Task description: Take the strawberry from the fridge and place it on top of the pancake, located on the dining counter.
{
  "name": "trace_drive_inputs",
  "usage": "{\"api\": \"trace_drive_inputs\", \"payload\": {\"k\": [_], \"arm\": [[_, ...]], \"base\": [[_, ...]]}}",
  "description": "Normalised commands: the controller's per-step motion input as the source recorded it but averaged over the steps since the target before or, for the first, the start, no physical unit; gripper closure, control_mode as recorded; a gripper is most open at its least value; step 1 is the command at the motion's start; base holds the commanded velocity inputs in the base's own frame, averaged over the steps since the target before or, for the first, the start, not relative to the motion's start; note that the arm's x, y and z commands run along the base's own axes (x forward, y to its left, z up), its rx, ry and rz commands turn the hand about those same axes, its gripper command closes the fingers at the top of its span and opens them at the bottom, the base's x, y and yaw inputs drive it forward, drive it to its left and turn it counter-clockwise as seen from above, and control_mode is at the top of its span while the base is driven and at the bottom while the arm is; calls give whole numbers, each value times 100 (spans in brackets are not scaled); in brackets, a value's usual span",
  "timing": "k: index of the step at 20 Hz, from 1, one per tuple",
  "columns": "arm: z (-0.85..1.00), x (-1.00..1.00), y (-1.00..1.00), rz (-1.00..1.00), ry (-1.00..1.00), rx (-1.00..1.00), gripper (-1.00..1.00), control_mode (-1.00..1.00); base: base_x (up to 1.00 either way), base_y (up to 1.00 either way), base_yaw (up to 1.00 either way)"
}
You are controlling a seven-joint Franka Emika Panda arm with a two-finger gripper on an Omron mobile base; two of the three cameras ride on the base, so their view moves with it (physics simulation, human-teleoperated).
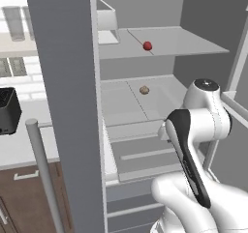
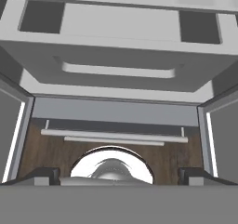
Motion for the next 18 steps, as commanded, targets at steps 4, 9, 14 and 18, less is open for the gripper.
{"api": "trace_drive_inputs", "payload": {"k": [4,9,14,18], "arm": [[36,0,14,0,-26,0,-100,-100],[94,0,16,1,-40,1,-100,-100],[100,2,4,7,-46,5,-100,-100],[100,2,0,5,-25,5,-100,-100]], "base": [[2,3,0],[0,0,0],[0,0,0],[0,0,0]]}}
